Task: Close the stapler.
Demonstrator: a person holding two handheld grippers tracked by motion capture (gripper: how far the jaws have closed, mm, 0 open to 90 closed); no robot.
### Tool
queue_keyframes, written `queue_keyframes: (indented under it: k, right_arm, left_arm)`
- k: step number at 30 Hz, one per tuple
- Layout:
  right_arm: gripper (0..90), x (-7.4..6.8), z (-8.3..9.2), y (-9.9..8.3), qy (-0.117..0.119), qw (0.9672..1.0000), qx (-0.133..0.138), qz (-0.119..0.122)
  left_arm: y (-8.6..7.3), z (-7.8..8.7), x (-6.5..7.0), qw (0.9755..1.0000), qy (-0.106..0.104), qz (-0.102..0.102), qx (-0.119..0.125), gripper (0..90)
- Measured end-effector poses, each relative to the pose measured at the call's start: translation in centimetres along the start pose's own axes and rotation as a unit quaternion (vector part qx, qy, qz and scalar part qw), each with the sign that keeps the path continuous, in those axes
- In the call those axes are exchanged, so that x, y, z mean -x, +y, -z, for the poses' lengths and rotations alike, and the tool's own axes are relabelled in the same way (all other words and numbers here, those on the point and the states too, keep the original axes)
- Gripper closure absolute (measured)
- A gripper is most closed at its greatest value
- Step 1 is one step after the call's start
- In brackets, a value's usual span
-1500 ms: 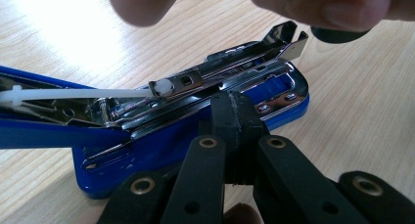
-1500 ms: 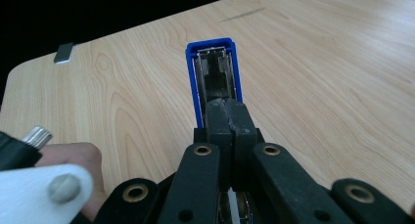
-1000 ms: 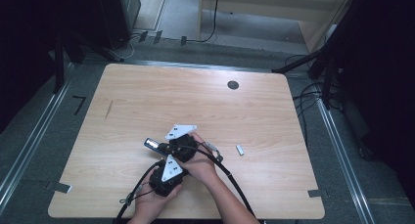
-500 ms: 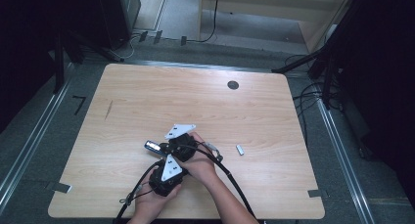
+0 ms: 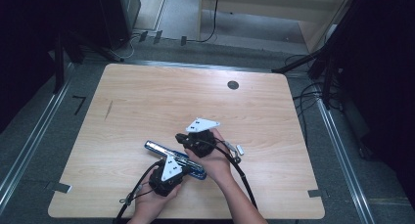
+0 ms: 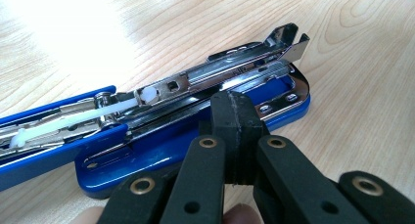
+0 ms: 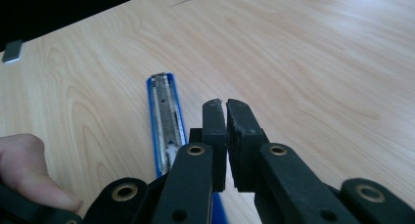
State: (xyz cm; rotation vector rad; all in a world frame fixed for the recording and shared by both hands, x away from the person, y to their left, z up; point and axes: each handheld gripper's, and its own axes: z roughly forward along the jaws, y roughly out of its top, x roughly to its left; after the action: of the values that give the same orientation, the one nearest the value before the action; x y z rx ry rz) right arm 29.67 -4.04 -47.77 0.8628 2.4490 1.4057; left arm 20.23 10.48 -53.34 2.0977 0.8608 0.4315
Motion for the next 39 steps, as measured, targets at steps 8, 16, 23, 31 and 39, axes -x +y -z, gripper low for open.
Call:
queue_keyframes:
  k: [8,16,23,31,39]
  right_arm:
    - [86.7,1.4,2.4,-0.7,-0.036,0.9992,0.016,-0.009]
    - [85.1,2.7,4.5,-2.1,-0.069,0.997,0.026,-0.025]
    - [83.6,3.8,6.1,-3.4,-0.091,0.9945,0.029,-0.043]
    - [82.7,5.3,8.1,-5.5,-0.114,0.9906,0.027,-0.07]
    - [84.9,6.7,9.8,-7.8,-0.142,0.9848,0.011,-0.1]
  left_arm:
    - [0.0,0.0,0.0,1.0,0.001,-0.001,-0.001,90.0]
    - [0.0,0.0,0.0,1.0,0.002,-0.003,-0.001,90.0]
    - [0.0,0.0,0.0,1.0,0.003,-0.003,-0.002,90.0]
    - [0.0,0.0,0.0,1.0,0.002,-0.002,-0.002,90.0]
    - [0.0,0.0,0.1,1.0,0.002,-0.002,-0.001,90.0]
